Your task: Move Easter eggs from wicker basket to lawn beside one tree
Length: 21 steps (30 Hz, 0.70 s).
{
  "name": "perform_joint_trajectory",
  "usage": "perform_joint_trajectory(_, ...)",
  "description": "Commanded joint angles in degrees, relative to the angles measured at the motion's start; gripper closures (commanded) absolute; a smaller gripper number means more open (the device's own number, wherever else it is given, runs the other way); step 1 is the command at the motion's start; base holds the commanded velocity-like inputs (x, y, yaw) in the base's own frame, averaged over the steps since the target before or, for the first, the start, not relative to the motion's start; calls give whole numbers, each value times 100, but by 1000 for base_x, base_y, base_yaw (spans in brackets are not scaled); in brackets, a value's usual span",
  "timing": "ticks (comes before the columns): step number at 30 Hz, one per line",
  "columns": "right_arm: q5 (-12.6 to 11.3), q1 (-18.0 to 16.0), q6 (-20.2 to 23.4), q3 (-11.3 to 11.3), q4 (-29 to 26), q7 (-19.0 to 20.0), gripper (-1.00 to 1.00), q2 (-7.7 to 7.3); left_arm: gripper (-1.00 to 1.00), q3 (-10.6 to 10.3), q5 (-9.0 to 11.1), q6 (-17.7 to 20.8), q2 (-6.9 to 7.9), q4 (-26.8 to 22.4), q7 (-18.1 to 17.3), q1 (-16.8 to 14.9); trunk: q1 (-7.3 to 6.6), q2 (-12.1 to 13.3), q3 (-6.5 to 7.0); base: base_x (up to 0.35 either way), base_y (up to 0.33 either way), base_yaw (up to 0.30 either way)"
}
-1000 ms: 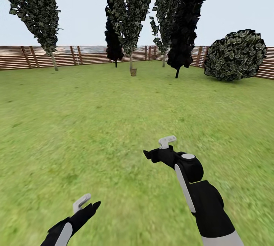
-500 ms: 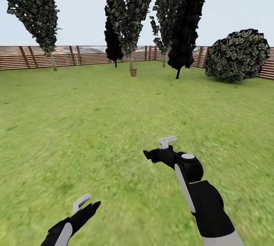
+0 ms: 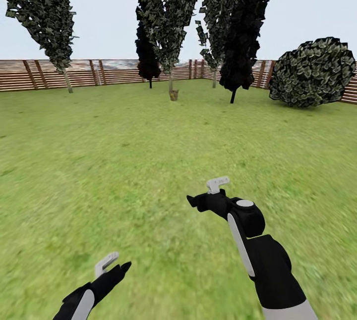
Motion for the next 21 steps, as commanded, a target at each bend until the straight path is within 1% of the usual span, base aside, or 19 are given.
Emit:
perform_joint_trajectory(1, 31, -6, 27, -1, -5, 27, -100, 2, -100, 16, 34, 42, -2, -5, -16, -4, 7, -12, -13, 334, 0, 0)
perform_joint_trajectory(21, 31, -6, 27, 5, -6, 26, -100, 2, -100, 16, 34, 42, -9, -12, -20, -4, 7, -12, -13, 334, 0, 0)
